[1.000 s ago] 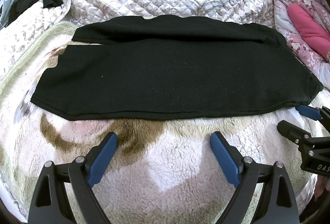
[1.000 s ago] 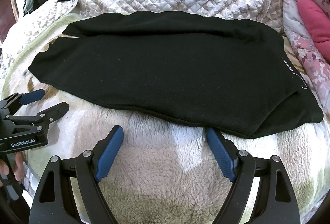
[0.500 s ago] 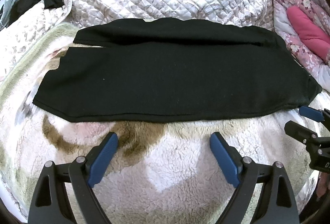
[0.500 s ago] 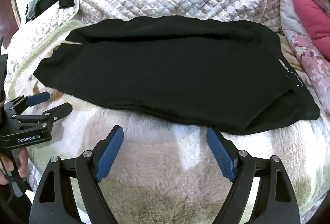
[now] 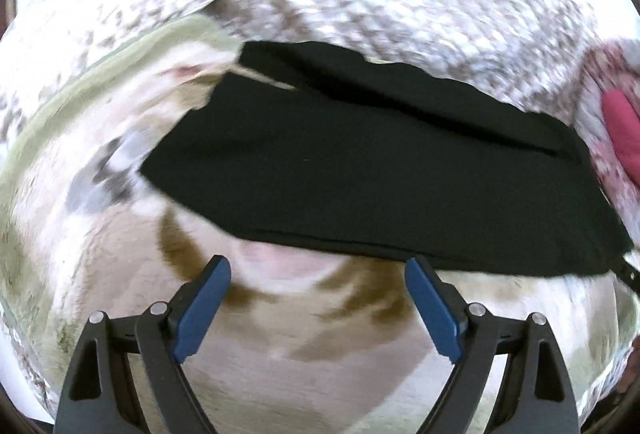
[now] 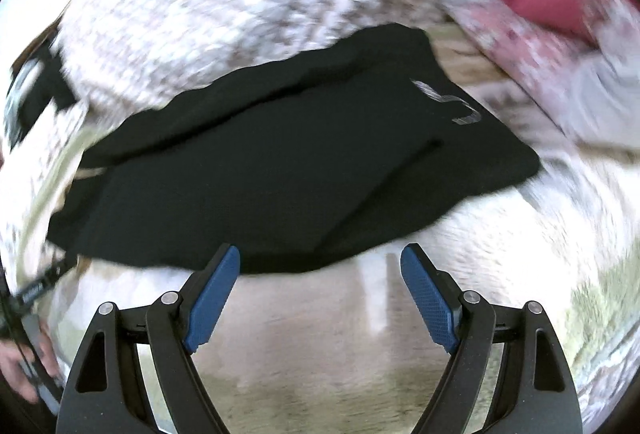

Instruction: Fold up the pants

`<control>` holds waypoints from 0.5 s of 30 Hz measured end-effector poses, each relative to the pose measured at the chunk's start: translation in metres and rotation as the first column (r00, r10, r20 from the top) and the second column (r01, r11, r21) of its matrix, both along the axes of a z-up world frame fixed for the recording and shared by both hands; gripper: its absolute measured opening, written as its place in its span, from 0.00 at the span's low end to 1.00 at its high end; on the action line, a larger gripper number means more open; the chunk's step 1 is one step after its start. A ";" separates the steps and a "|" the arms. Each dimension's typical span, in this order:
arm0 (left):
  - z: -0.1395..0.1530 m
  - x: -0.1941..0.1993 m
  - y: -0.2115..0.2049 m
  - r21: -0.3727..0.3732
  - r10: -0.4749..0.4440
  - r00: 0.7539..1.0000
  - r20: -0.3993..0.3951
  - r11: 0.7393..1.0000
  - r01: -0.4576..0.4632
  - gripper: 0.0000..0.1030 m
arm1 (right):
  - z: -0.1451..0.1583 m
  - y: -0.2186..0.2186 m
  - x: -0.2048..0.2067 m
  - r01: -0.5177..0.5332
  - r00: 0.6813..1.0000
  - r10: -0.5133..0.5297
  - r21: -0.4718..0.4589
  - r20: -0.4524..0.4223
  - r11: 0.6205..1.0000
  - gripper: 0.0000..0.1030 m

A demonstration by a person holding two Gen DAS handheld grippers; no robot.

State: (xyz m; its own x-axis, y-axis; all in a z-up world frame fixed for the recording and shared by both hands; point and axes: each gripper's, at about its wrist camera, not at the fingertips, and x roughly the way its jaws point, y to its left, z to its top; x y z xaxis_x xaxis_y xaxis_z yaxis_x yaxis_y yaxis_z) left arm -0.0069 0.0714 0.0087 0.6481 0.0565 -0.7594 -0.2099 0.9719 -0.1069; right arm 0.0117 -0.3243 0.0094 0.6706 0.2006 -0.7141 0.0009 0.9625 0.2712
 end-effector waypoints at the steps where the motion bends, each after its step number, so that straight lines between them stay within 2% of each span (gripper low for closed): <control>1: -0.002 0.001 0.006 -0.014 0.018 1.000 -0.002 1.000 -0.018 0.88 | -0.002 -0.006 0.002 0.022 1.000 -0.021 0.028 -0.013 0.999 0.80; 3: -0.003 0.003 0.016 -0.056 0.037 0.999 0.001 0.998 -0.037 0.86 | -0.004 -0.015 0.007 0.048 0.999 -0.046 0.094 -0.027 0.994 0.80; 7: -0.004 0.013 0.023 -0.106 0.059 0.998 0.013 0.993 -0.057 0.86 | -0.001 -0.020 0.020 0.068 0.998 -0.066 0.117 -0.014 0.991 0.80; 12: -0.006 0.029 0.032 -0.165 0.089 0.996 0.024 0.983 -0.084 0.86 | 0.001 -0.036 0.037 0.104 0.994 -0.108 0.199 0.005 0.974 0.80; 15: -0.006 0.039 0.034 -0.177 0.103 0.994 0.033 0.980 -0.096 0.86 | 0.003 -0.041 0.045 0.117 0.992 -0.125 0.212 0.025 0.970 0.73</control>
State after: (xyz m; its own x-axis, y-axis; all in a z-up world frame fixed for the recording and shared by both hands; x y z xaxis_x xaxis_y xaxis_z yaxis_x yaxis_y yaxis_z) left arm 0.0324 0.1055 0.0023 0.6773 -0.0090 -0.7356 -0.2965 0.9118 -0.2841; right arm 0.0563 -0.3657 0.0127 0.7250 0.2586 -0.6384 0.1000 0.8775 0.4691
